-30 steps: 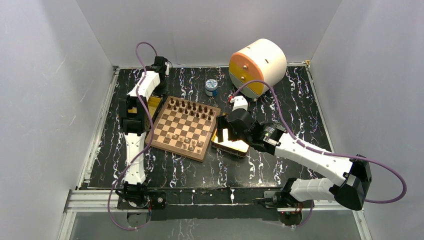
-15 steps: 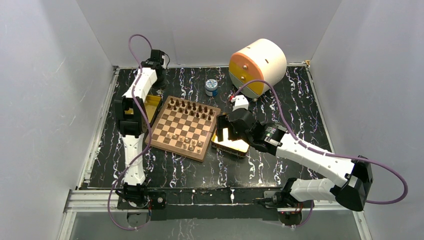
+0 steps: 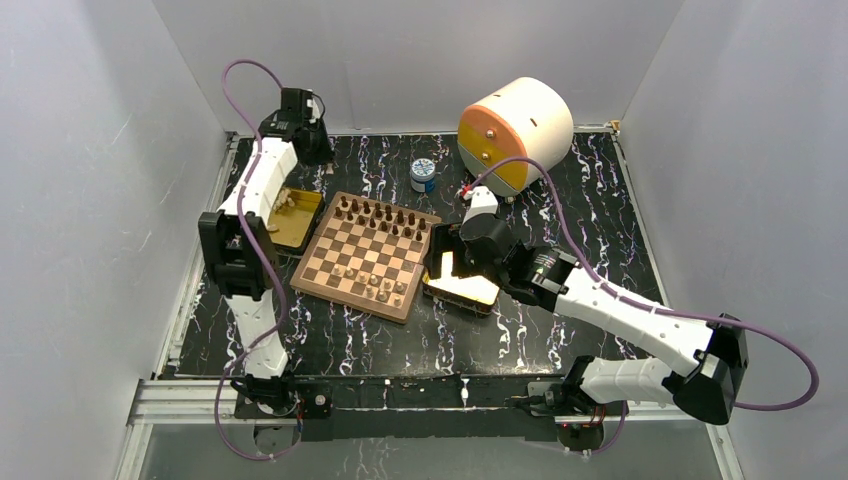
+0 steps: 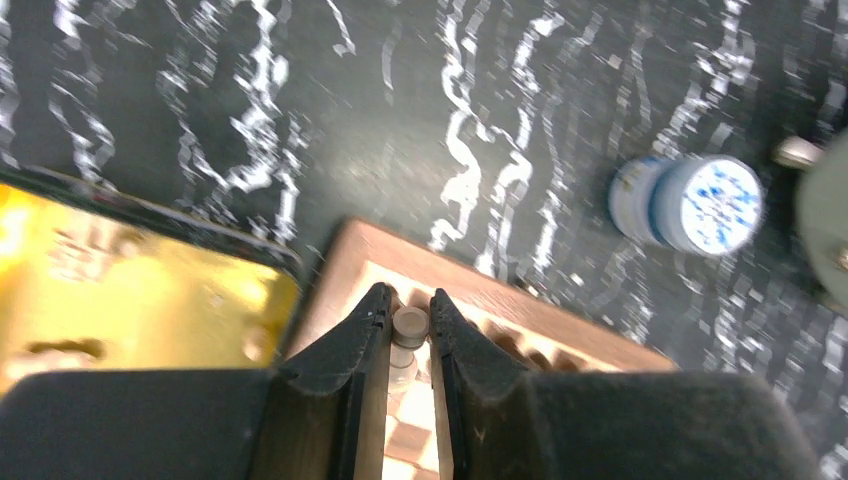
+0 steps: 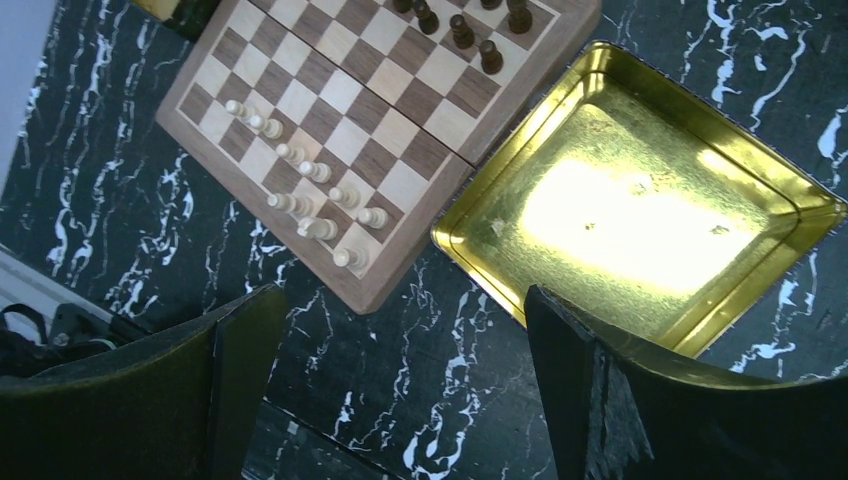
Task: Set up the chess pieces on the board
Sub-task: Pick up the chess piece at the center of the board, then place the chess piece on the chessboard.
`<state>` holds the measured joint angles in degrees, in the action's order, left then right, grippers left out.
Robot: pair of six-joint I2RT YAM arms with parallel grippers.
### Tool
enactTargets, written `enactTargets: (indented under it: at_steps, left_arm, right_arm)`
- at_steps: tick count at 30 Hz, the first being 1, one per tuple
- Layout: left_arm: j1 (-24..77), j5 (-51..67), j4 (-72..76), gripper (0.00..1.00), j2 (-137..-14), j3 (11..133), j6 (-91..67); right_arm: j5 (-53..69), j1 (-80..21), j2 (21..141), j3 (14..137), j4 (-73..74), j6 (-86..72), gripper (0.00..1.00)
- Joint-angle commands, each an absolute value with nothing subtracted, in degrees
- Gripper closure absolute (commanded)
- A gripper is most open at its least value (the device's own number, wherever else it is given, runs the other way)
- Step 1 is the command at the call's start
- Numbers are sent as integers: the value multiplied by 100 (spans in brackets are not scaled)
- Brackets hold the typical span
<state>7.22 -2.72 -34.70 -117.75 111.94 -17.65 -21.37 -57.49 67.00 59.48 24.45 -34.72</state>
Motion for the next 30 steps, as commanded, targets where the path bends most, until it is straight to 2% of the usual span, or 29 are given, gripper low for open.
enactTargets:
  at_steps: [1,8,16,23,30]
  left_arm:
    - [694,980,-3063,96,-10671,10452,-2661]
    - [723,2217,-2203,96,-9448,8786,-3710]
    - [842,3081,-1619,97,-8383,7396,-4541]
    - [903,3353,-1492,97,-7759,6789,-4753]
    - [931,3579,-1356,97,-7716,6610,-4844]
  right_arm:
    - [-1934,-5756,6777,6309,1714,-3651,1]
    - [-1874,-5744,7229,6445,728,-3740,10]
    - [-1533,-5744,8266,7333,273,-3405,22]
    - [-1296,-5739,8861,7741,78,-3172,30]
    - [-1041,-5739,9262,8091,67,-3137,32]
